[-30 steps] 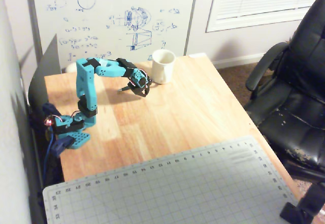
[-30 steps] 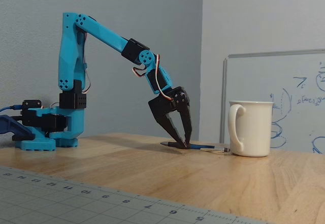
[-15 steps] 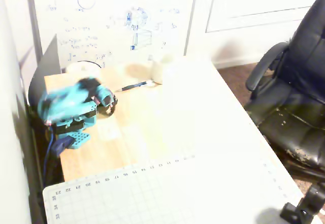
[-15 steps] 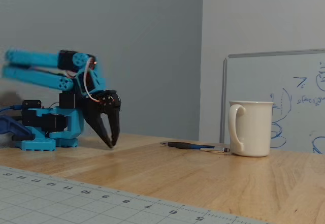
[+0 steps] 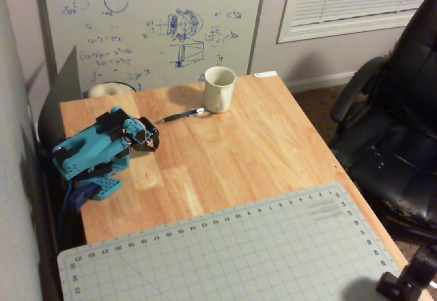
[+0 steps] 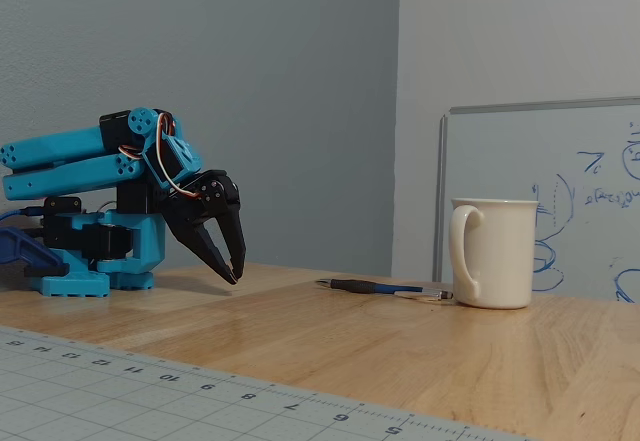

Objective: Touch the pen.

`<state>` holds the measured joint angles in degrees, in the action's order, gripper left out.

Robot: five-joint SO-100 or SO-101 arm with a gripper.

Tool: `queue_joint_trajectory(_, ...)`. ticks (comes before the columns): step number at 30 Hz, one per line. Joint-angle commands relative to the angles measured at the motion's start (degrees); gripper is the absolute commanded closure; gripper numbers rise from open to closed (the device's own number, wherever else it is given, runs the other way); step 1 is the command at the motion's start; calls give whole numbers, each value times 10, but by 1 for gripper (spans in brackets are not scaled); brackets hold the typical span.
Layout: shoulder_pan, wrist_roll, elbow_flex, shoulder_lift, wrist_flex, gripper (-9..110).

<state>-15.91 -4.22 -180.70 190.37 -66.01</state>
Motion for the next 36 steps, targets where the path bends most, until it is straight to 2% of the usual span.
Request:
queue_joint_trajectory(1,-8,4,6,8,-1,101)
queue_joint_trajectory(13,-14,1,9,13,8,101)
queue_joint_trajectory(20,-16,1,77,-33,146,101)
queue_joint_trajectory(24,-30,-1,146,-192,237,101)
queue_joint_trajectory(28,-71,4,292,-469,314,101)
queue_joint_trajectory(33,-126,5,509,-796,352,101)
queue_joint_trajectory(36,-139,4,604,-913,352,101)
